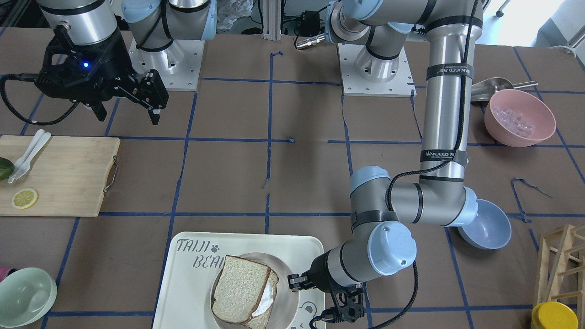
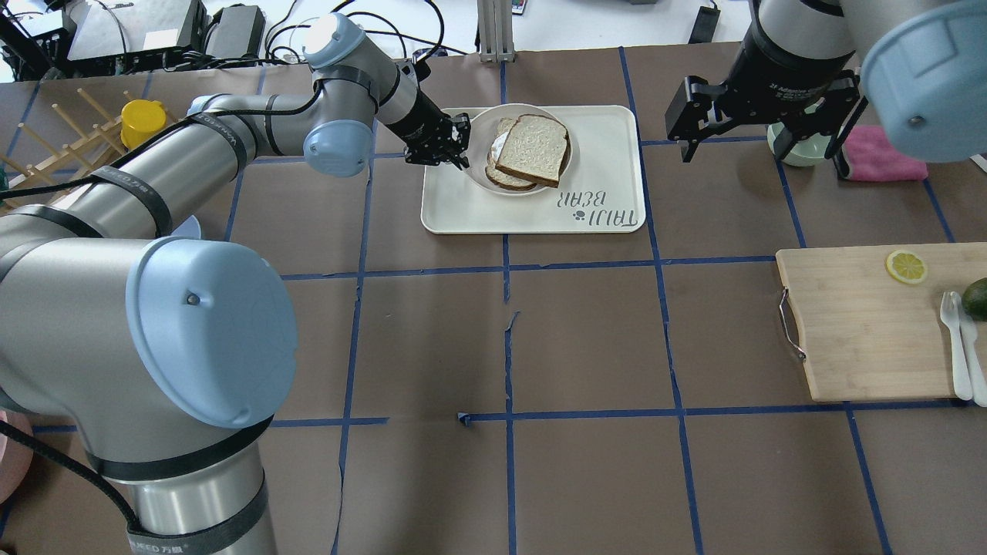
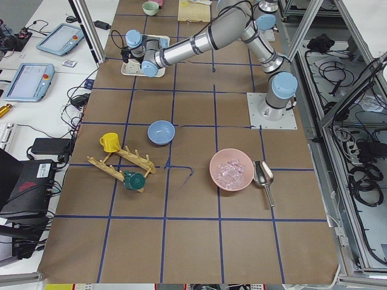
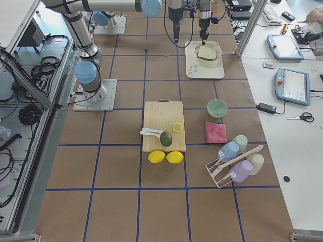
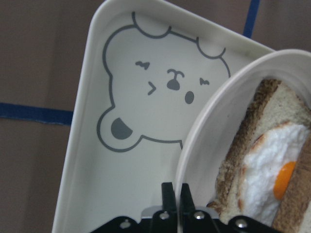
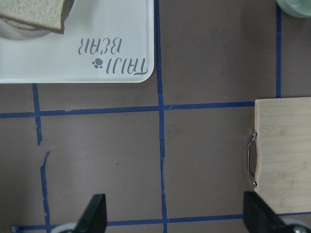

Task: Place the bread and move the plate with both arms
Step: 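Open the left gripper and release the plate rim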

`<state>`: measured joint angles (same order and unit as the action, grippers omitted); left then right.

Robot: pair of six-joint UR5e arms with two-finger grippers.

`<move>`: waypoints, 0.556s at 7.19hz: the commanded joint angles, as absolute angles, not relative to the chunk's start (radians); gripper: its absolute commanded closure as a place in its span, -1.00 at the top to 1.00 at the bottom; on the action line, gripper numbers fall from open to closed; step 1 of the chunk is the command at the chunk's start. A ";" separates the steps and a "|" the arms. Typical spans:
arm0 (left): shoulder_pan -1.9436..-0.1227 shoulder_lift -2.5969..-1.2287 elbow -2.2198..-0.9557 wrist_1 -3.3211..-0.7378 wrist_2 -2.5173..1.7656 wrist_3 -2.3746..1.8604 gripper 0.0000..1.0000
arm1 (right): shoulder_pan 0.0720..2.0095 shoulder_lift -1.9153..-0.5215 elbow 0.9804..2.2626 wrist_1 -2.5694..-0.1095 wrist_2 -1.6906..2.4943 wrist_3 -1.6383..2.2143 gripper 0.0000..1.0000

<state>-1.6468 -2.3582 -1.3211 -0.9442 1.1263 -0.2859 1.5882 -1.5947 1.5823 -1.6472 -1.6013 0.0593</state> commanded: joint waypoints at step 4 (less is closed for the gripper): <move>-1.651 -2.255 -1.362 -0.985 1.131 -0.278 1.00 | 1.588 -1.580 1.591 -1.577 -1.609 0.048 1.00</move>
<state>-1.6490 -2.3065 -1.3475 -0.9595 1.1294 -0.2793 1.5874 -1.5895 1.5899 -1.5778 -1.6085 0.0511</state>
